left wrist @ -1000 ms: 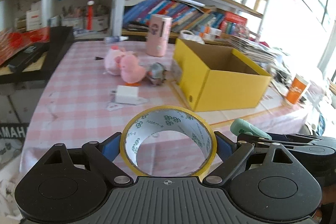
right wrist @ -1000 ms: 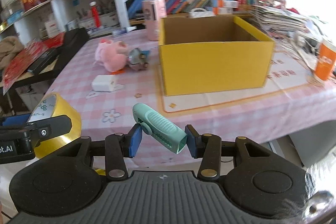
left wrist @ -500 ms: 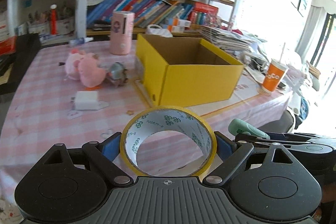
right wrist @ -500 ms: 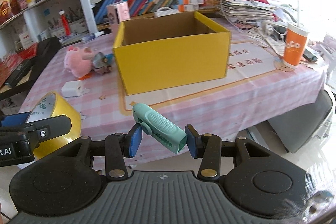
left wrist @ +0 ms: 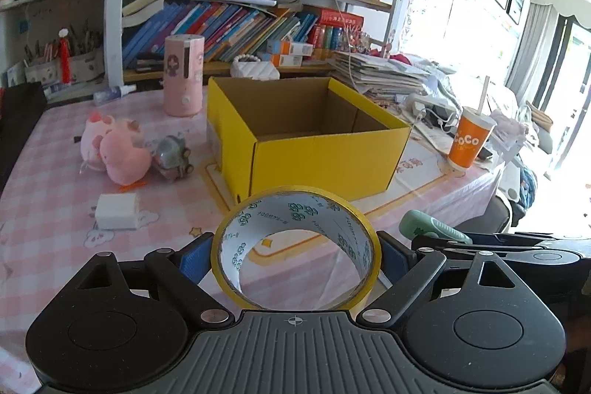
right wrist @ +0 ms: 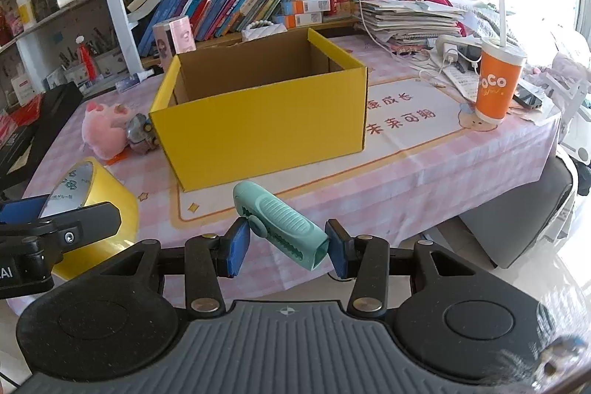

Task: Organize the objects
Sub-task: 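Carry the tape roll and mint-green object toward the yellow box with both tools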

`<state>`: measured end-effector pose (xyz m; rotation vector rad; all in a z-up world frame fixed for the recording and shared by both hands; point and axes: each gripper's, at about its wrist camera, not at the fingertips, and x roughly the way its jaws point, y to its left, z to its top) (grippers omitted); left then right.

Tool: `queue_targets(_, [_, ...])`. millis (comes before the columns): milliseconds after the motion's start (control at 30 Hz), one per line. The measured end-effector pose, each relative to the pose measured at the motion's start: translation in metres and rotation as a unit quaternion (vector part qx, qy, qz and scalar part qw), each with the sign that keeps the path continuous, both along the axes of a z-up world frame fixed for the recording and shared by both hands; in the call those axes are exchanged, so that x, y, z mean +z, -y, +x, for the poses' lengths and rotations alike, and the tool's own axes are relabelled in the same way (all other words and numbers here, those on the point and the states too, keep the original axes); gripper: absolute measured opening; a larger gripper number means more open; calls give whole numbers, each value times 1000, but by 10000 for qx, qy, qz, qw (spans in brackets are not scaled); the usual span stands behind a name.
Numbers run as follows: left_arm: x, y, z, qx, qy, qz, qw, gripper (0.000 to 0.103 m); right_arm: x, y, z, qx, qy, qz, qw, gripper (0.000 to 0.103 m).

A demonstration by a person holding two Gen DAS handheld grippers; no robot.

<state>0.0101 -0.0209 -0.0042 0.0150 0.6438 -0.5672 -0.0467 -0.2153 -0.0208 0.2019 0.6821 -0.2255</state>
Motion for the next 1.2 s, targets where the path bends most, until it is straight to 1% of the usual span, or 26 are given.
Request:
queue_targets(333, [6,19,8,-74,166,29,9998,91,3,15,14,7,10,5,10000,42])
queue_targets(567, [8,28,17,-19,209,27,9998,91,5,23,21,25,37,9,10000,42])
queue_targets(867, [14,39,32,86,373,0,9993,91,11,38,41,118,102,-41,9999,42])
queue_targets(1000, [19,46,40,141,496,-38,9987,91,16,44,53,199,190,-107,9996,42])
queue_targets(1200, [30,61,61,275,744,-94,9968,91,29,60,78,364,474,-233,9979,42])
